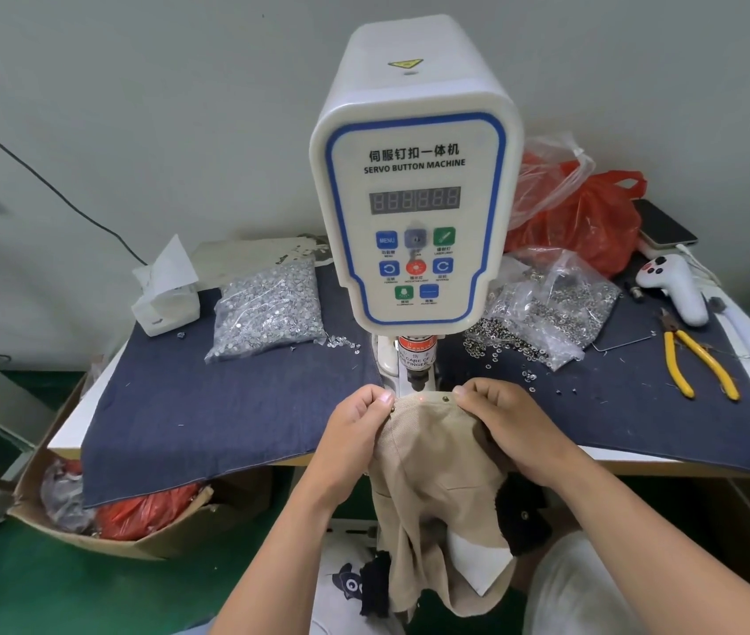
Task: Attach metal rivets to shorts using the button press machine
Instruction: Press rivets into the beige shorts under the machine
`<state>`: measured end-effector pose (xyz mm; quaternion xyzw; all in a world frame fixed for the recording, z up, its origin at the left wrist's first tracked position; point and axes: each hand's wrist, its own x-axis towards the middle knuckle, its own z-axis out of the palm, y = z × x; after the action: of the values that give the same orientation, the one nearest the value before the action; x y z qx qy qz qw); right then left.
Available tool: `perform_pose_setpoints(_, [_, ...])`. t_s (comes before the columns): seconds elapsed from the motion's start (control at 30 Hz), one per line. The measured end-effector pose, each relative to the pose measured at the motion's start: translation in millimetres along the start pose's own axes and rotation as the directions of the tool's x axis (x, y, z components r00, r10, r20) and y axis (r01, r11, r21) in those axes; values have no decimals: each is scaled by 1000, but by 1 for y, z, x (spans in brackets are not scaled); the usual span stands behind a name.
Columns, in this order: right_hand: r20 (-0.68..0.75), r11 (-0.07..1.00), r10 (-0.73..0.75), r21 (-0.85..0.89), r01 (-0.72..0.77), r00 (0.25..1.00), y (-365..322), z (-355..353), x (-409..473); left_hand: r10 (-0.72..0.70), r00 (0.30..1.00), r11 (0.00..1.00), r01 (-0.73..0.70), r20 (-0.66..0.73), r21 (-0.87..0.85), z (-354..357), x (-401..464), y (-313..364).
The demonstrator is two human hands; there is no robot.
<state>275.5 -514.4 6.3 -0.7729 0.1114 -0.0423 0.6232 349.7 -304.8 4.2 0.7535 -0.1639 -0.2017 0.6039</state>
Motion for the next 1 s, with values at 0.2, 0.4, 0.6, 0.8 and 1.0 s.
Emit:
perform_pose_setpoints(0.2, [9, 1000, 16, 13, -16, 1000, -1, 0, -1, -10, 1000, 1000, 10, -13, 1, 0, 0, -2])
perform_pose_setpoints(0.4, [-1, 997, 52, 55, -52, 999, -8, 2, -4, -12, 1000, 1000, 12, -17, -14, 1, -1, 0])
perform_pose_setpoints(0.6, [190, 988, 107, 85, -125, 976, -18, -4, -14, -30, 997, 997, 35, 77, -69, -6, -13, 15])
perform_pose_setpoints(0.8, [349, 970, -42, -210, 121, 936, -46, 9, -33, 150, 932, 896, -270, 331, 354, -10, -37, 32])
perform_pose_setpoints(1.0, [491, 903, -4, -372, 214, 871, -66, -10, -42, 157, 923, 985, -121, 350, -124, -28, -53, 34])
